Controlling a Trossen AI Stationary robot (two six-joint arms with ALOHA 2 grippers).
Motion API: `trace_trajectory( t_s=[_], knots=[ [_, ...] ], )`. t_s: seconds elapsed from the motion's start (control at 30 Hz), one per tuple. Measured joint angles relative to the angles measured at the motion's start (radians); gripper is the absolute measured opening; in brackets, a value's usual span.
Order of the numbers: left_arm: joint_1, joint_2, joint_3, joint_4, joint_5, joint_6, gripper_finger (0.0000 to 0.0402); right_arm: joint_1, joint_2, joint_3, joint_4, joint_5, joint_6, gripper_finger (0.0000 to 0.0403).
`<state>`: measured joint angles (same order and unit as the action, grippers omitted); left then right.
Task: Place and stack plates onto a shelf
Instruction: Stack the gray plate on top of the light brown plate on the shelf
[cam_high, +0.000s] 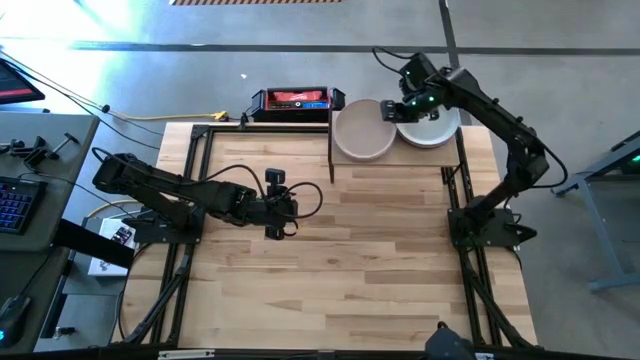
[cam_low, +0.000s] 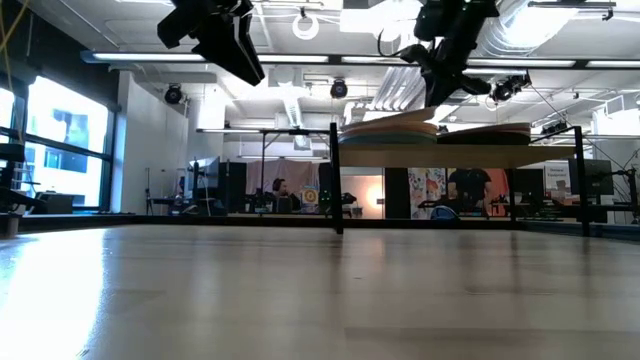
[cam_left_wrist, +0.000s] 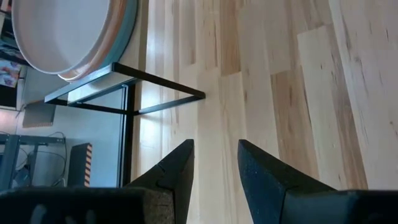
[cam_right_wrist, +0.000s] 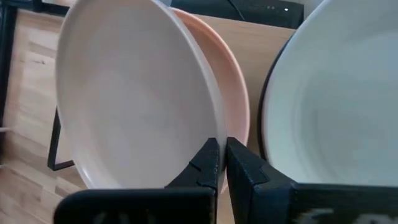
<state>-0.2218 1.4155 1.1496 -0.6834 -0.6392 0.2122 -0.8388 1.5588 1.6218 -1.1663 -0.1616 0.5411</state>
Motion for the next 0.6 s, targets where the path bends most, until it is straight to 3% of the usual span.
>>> trace_trajectory(
  t_s=[0.6],
  knots=[
    [0.0, 0.0, 0.0, 0.0, 0.0, 0.0, 0.0111, 0.004, 0.016, 0.0, 0.003, 0.011, -0.044, 0.0]
  ],
)
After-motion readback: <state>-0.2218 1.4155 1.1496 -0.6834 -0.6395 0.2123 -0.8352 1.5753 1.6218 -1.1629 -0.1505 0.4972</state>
